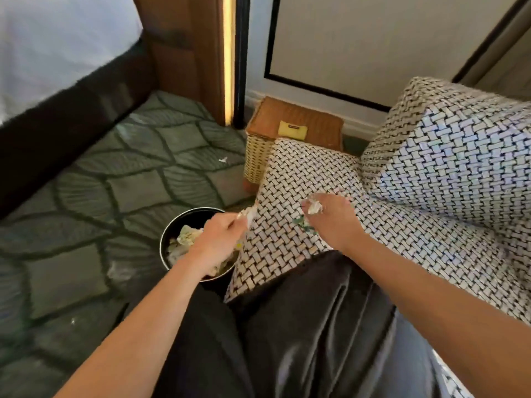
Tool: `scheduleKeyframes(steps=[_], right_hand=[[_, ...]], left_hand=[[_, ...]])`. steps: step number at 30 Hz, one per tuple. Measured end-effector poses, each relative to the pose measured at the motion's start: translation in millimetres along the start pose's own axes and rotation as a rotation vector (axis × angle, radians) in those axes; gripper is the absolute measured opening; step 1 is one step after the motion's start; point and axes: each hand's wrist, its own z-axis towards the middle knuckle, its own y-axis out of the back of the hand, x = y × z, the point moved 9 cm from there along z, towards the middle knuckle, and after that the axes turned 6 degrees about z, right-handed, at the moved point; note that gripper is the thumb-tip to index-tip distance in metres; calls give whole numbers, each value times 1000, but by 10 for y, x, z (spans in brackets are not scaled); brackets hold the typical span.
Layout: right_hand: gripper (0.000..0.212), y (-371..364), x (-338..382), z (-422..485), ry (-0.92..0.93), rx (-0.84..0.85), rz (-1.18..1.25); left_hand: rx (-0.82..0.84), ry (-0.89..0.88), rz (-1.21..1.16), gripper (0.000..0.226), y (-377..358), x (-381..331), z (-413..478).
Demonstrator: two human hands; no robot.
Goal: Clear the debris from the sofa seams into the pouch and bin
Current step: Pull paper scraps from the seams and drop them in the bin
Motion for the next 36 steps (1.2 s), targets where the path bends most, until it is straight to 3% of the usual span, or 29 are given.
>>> scheduleKeyframes(steps=[4, 9, 14, 17, 25, 28, 31, 36], right_hand=[[16, -814, 185, 228, 62, 195, -88], [18, -1627, 331, 433, 106, 278, -134], [12, -2191, 345, 668, 205, 344, -422], [24, -2462, 181, 850, 87, 383, -513], [41, -3054, -455, 965, -397, 543, -312], [36, -3222, -551, 959, -425, 587, -316], [32, -3361, -572, 1004, -418, 557, -301], [34, -3570, -499, 1100, -436, 577, -58]], left_hand=[[-19, 96, 32, 43, 53, 525, 215], [-55, 222, 43, 45, 129, 1028, 478], [89, 387, 214, 30, 10, 1533, 633], [178, 435, 286, 34, -44, 1708, 737], [362, 467, 287, 31, -174, 1937, 1010], [437, 516, 334, 40, -262, 2031, 1011], [456, 560, 348, 34, -277, 2163, 1033], [514, 668, 316, 30, -296, 2377, 1016]])
